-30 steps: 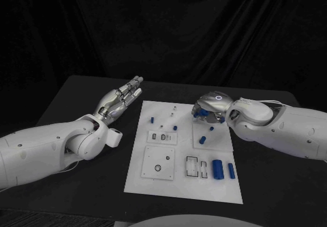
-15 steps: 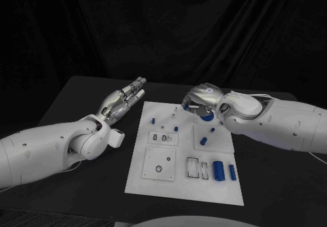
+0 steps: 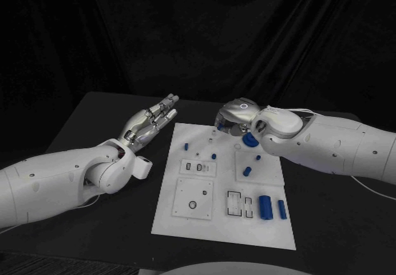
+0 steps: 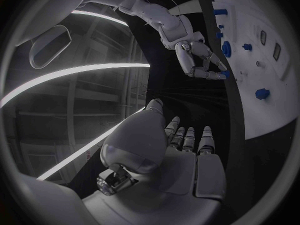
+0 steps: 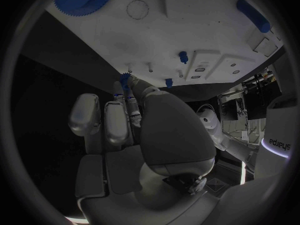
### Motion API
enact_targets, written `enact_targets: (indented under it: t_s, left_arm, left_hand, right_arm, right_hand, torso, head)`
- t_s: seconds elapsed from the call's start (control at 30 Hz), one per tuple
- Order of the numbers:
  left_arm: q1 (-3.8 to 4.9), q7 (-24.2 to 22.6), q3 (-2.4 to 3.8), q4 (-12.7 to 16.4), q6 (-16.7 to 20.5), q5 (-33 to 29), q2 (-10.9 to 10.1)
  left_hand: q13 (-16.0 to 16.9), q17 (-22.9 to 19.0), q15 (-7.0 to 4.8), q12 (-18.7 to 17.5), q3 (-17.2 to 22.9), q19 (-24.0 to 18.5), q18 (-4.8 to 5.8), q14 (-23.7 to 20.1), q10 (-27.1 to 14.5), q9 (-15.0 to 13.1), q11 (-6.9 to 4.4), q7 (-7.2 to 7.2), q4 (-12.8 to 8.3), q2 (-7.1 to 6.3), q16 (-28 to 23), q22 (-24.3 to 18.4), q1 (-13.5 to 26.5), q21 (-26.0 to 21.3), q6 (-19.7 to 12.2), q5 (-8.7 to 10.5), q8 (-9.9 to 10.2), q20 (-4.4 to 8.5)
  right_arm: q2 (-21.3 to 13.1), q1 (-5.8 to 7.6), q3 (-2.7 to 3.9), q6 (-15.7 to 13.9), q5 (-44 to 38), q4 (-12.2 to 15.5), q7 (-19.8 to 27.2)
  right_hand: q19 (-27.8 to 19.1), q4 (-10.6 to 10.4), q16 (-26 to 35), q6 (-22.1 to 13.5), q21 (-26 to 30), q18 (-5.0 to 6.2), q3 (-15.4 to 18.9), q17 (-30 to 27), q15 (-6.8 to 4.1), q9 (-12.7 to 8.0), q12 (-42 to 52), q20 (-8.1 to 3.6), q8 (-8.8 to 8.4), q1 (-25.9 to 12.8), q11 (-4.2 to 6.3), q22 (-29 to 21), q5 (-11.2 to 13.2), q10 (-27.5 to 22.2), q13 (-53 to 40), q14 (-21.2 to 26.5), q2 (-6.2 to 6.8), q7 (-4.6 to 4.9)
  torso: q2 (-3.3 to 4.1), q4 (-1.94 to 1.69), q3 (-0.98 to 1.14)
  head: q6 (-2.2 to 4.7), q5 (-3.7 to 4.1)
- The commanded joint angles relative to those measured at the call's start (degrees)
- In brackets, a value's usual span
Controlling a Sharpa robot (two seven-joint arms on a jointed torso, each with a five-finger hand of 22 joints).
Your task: Assemble the parts on the task board
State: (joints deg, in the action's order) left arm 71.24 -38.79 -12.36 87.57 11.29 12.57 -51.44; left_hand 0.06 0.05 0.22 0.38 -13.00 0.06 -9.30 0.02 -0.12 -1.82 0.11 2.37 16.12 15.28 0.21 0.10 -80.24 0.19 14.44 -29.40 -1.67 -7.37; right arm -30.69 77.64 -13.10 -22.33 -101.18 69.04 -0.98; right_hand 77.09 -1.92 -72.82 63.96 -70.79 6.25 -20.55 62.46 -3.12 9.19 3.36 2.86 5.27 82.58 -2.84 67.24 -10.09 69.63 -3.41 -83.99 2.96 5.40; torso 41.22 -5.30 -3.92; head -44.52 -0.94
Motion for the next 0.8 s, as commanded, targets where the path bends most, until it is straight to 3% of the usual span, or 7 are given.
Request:
enact_targets:
  t_s: [0.03, 0.43, 0.8]
  left_arm:
    - [0.12, -5.0, 0.05, -0.1, -0.9, 0.1, 0.2]
    - [0.12, -4.9, 0.05, -0.4, -1.1, 0.1, 0.6]
    - [0.12, -4.9, 0.05, -0.6, -1.4, 0.1, 0.9]
  left_hand:
    - [-0.1, -0.1, 0.56, -0.4, 0.3, -0.1, -1.04, 0.0, 0.1, -0.1, 0.37, 0.23, 0.0, 0.12, -0.2, -0.1, -0.5, -0.2, 0.1, -0.24, -0.4, -0.49]
    - [-0.1, -0.1, 0.61, -0.4, 0.3, -0.1, -1.04, 0.0, 0.1, -0.1, 0.49, 0.34, 0.0, 0.12, -0.2, -0.1, -0.6, -0.2, 0.3, -0.28, -0.4, -0.58]
    - [-0.1, -0.1, 0.64, -0.4, 0.4, -0.1, -1.04, 0.0, 0.1, -0.1, 0.55, 0.40, 0.0, 0.11, -0.2, -0.1, -0.6, -0.2, 0.4, -0.33, -0.4, -0.64]
  right_arm:
    - [0.6, -0.16, 0.16, 0.8, -0.5, -1.0, 0.0]
    - [1.6, -0.44, 0.31, 1.5, -0.5, -2.5, 0.6]
    - [2.2, -0.87, 0.32, 2.1, -0.5, -3.3, 0.8]
  right_hand:
    - [0.3, -0.4, -0.2, -0.4, -0.3, -0.53, 0.0, 0.0, -0.33, 0.0, 0.1, 0.04, -0.09, 0.1, 0.47, 0.2, 0.3, 0.2, -0.1, -1.5, 0.29, 0.16]
    - [0.6, -0.7, -0.2, -0.7, -0.8, -0.73, 0.2, 0.0, -0.32, 0.0, 0.0, 0.05, -0.47, -0.1, 0.55, 1.0, 1.0, -0.3, -0.1, -1.4, 0.55, 0.02]
    - [0.5, -1.0, -0.1, -1.0, -0.9, -0.76, 0.2, -0.1, -0.32, 0.0, 0.0, 0.06, -0.78, -0.2, 0.53, 1.2, 1.6, -0.7, -0.1, -1.3, 0.65, -0.02]
  torso:
    - [-0.02, 0.05, -0.02]
    - [-0.04, 0.01, 0.00]
    - [-0.04, 0.03, -0.07]
  head:
    - [-0.14, 0.01]
    - [-0.24, -0.29]
    - [0.23, -0.63]
